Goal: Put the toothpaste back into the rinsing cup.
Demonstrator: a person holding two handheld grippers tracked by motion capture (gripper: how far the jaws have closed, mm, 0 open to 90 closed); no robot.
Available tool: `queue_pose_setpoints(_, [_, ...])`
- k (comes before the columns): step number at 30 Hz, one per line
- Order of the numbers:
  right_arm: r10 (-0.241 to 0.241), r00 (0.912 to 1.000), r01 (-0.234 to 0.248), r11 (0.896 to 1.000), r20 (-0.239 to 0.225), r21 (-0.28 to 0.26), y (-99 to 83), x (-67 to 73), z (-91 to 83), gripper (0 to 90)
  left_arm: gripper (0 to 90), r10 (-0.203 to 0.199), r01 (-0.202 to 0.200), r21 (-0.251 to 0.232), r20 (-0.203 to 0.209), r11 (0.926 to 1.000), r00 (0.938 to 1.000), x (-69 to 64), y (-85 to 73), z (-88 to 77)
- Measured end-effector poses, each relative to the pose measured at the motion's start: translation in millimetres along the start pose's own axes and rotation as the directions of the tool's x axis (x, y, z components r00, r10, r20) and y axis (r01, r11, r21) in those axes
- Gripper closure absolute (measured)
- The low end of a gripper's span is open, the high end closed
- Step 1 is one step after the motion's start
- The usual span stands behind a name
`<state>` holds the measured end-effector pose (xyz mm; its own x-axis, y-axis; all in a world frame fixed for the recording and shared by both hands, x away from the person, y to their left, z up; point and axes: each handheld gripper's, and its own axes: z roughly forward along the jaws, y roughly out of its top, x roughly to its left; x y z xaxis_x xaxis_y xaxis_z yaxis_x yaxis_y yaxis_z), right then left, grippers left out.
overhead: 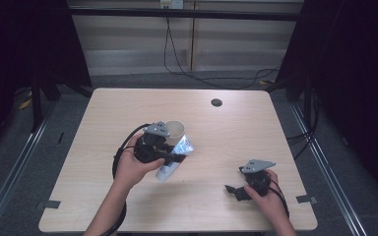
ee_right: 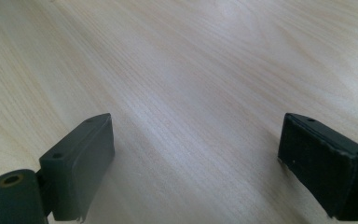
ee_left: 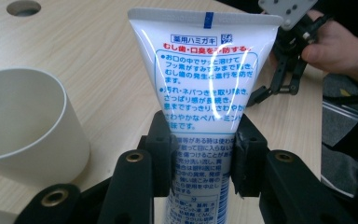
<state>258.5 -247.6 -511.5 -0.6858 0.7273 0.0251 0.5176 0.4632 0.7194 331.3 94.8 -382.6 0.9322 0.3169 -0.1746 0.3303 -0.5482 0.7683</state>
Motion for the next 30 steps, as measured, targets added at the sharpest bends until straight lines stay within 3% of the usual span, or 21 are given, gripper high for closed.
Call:
queue_pose_setpoints(10, [0.0, 1.0, 0.0, 1.0, 0.0, 0.0, 0.0, 0.0, 0.0, 9.9, 65.8, -0.013, 0.01, -0.09, -0.026, 0.9958, 0.9996, 3.5, 4.7, -6.0])
queue_pose_setpoints(16, [0.0, 1.0, 0.0, 1.0, 0.0, 0.0, 0.0, 0.0, 0.0, 10.0, 65.8, -0.035, 0.027, -0.167, -0.045, 0.9857, 0.9984, 8.5, 9.3, -12.8])
queue_pose_setpoints(23, [0.0, 1.0, 0.0, 1.0, 0.0, 0.0, 0.0, 0.0, 0.0, 10.0, 65.8, -0.045, 0.031, -0.2, -0.07, 0.9792, 0.9965, 10.1, 17.1, -17.1])
queue_pose_setpoints(30, [0.0, 1.0, 0.0, 1.0, 0.0, 0.0, 0.0, 0.0, 0.0, 10.0, 65.8, -0.073, 0.044, -0.258, -0.105, 0.9652, 0.9918, 15.1, 23.5, -18.6])
